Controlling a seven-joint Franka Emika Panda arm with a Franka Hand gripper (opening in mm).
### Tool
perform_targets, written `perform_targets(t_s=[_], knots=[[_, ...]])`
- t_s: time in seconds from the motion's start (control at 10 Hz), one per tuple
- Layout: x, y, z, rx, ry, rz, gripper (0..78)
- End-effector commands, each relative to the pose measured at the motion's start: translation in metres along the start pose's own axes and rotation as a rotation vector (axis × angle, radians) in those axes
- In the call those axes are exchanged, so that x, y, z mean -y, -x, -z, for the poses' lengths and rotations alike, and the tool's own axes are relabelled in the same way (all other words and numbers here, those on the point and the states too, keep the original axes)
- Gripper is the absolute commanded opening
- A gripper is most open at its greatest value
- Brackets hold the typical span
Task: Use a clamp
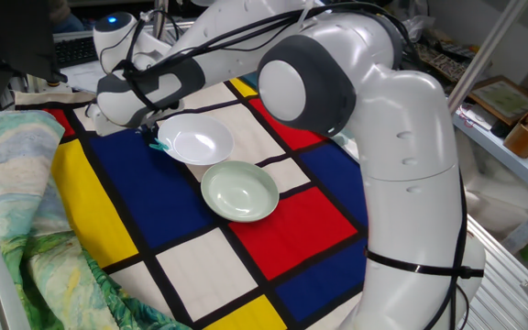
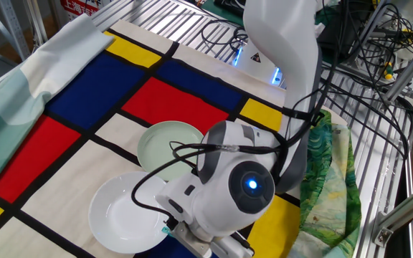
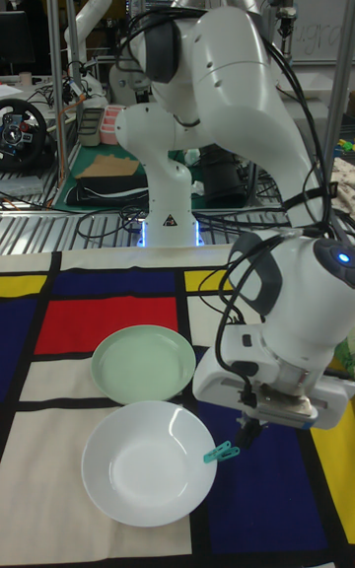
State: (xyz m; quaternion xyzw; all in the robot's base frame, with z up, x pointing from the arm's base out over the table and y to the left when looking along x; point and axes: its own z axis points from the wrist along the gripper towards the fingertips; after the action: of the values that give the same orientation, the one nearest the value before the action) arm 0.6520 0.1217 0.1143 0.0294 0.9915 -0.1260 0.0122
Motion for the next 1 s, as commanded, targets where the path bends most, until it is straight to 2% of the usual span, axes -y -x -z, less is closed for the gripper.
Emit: perform_targets(t_s=[0.1,0.2,0.3,0.5,0.6,0.9,1.0], knots=[[0.0002,0.0004,0.0011,0.007,-0.047,-0.002,0.0],[0.0002,0.0004,0.0011,0.007,-0.047,-0.002,0.0],[0.0001,0.0002,0.0011,0.007,-0.072,-0.005,0.0],[-0.0001,-0.0004,0.0008,0.009,-0.095,-0.008,0.0],[-0.0001,-0.0005,0.0008,0.011,-0.121,-0.006,0.0],[-0.0006,-0.0003,0.0001,0.011,-0.131,-0.012,0.0],[-0.0012,-0.0007,-0.0008,0.009,-0.157,-0.021,0.0]])
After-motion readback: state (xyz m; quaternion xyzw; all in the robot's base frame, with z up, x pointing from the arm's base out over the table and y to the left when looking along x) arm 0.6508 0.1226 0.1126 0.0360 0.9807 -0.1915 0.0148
